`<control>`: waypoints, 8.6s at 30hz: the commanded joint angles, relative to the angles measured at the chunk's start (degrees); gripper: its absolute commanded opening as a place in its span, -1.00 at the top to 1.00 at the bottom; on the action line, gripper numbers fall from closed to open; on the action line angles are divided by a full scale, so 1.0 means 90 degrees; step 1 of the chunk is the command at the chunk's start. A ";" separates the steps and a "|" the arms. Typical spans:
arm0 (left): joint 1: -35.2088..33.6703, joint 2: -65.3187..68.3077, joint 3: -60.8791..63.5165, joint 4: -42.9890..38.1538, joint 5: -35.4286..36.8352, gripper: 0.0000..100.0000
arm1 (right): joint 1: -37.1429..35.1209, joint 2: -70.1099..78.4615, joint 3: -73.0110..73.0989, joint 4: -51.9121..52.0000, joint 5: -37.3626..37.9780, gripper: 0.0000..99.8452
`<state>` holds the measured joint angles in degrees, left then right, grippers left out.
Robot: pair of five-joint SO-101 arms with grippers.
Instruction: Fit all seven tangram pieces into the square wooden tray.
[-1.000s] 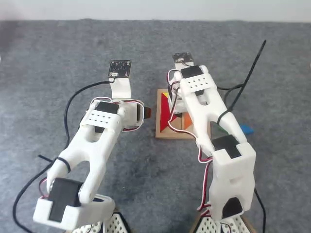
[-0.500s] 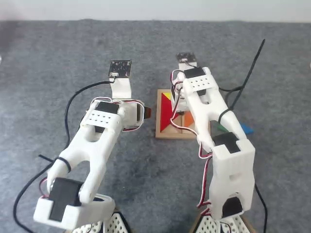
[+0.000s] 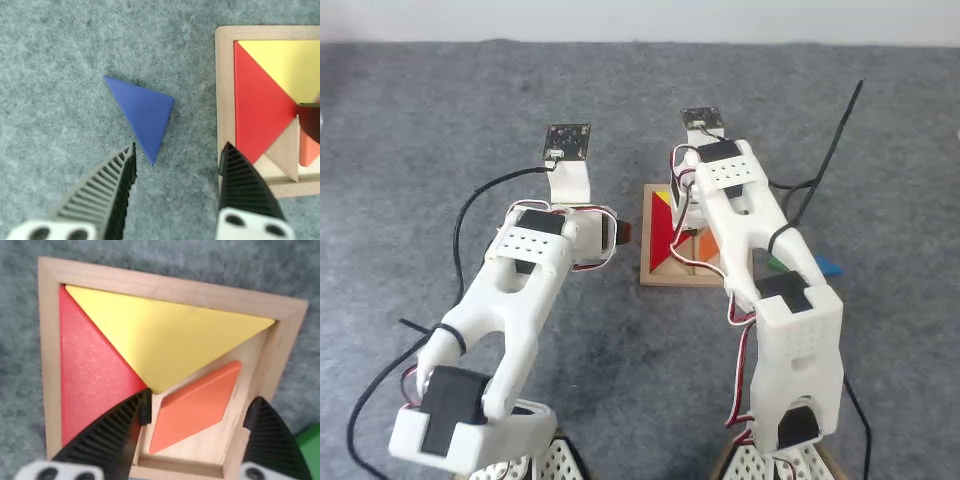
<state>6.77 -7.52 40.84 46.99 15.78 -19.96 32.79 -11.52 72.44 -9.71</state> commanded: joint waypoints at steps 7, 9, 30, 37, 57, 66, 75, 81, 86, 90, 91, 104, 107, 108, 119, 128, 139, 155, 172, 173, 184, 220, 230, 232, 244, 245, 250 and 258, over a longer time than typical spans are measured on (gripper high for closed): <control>0.0010 -0.0078 -0.0151 -0.0068 -0.0049 0.49 | 0.0063 0.0249 -0.0469 0.0493 -0.0068 0.38; 0.0010 -0.0078 -0.0151 -0.0068 -0.0049 0.49 | 0.0054 0.0200 -0.0469 0.0669 -0.0068 0.38; -0.0010 -0.0078 -0.0151 -0.0068 -0.0049 0.49 | 0.0503 0.0376 -0.0479 0.0513 -0.0576 0.43; -0.0010 -0.0078 -0.0151 -0.0068 -0.0049 0.49 | 0.0396 0.0376 -0.0469 0.0571 -0.0557 0.81; -0.0020 -0.0078 -0.0151 -0.0068 -0.0049 0.49 | 0.0366 0.0366 -0.0449 0.0825 -0.0039 0.56; 0.0029 -0.0068 -0.0161 -0.0068 -0.0049 0.49 | 0.0474 0.0288 -0.0479 0.0894 0.0195 0.55; 0.0020 -0.0078 -0.0161 -0.0068 -0.0049 0.49 | 0.0640 -0.0464 -0.0918 0.1402 0.0244 0.55; 0.0020 -0.0078 -0.0161 -0.0068 -0.0049 0.49 | 0.0943 -0.0698 -0.0918 0.1402 0.0576 0.55; 0.0020 -0.0068 -0.0161 -0.0068 -0.0049 0.49 | 0.0591 -0.0669 -0.0879 0.1441 0.0527 0.55; 0.0020 -0.0049 -0.0161 -0.0078 -0.0049 0.49 | 0.0200 -0.0669 -0.0879 0.1509 0.0518 0.55; 0.0020 -0.0059 -0.0161 -0.0078 -0.0049 0.49 | 0.0161 -0.0659 -0.0869 0.1480 0.0518 0.55; 0.0020 -0.0049 -0.0161 -0.0078 -0.0049 0.49 | 0.0571 0.0493 -0.0821 0.1079 0.0586 0.55; 0.0020 -0.0049 -0.0161 -0.0078 -0.0049 0.49 | 0.0757 0.0532 -0.1006 0.1011 0.0615 0.55; 0.0020 -0.0049 -0.0161 -0.0078 -0.0049 0.49 | 0.0796 0.0542 -0.1074 0.1031 0.0723 0.55; -0.0010 -0.0049 -0.0161 -0.0078 -0.0049 0.49 | 0.0874 0.0503 -0.1514 0.1548 0.0889 0.55; -0.0010 -0.0059 -0.0161 -0.0078 -0.0049 0.49 | 0.0962 0.0493 -0.1553 0.1578 0.0899 0.55; 0.0000 -0.0068 -0.0161 -0.0078 -0.0049 0.49 | 0.1363 0.0493 -0.1543 0.1587 0.1035 0.55; -0.0020 -0.0078 -0.0161 -0.0078 -0.0049 0.49 | 0.1841 0.0484 -0.1631 0.1763 0.1035 0.69; -0.0029 -0.0029 -0.0200 -0.0117 -0.0059 0.49 | 0.1763 0.0044 -0.1651 0.1714 0.1348 0.71; -0.0029 -0.0029 -0.0200 -0.0117 -0.0059 0.49 | 0.1714 -0.0034 -0.1641 0.1714 0.1348 0.72; -0.0029 -0.0029 -0.0220 -0.0078 -0.0059 0.49 | 0.1382 0.0659 -0.1485 0.1421 0.1709 0.93; 0.0010 -0.0020 -0.0181 -0.0088 -0.0059 0.49 | 0.1646 -0.5436 0.5060 -0.3404 0.1661 0.91; -0.0020 -0.0020 -0.0171 -0.0078 -0.0059 0.49 | 0.1431 -0.3111 0.3370 -0.2125 -0.0469 0.56; -0.0010 -0.0020 -0.0171 -0.0078 -0.0059 0.49 | 0.1451 -0.3140 0.3438 -0.2037 -0.0576 0.54; 0.0010 -0.0020 -0.0171 -0.0078 -0.0059 0.49 | 0.1705 -0.2574 0.3302 -0.2212 -0.1514 0.52; 0.0010 -0.0020 -0.0171 -0.0078 -0.0059 0.49 | 0.1763 -0.2466 0.3223 -0.2212 -0.1592 0.52; 0.0020 -0.0020 -0.0171 -0.0068 -0.0059 0.49 | 0.1832 -0.1988 0.2862 -0.2203 -0.1836 0.52; -0.0010 -0.0020 -0.0171 -0.0068 -0.0059 0.49 | 0.1792 -0.1822 0.2823 -0.2066 -0.1846 0.64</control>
<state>6.77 -7.34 40.84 46.99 15.78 -4.92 16.26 15.91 53.19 -25.71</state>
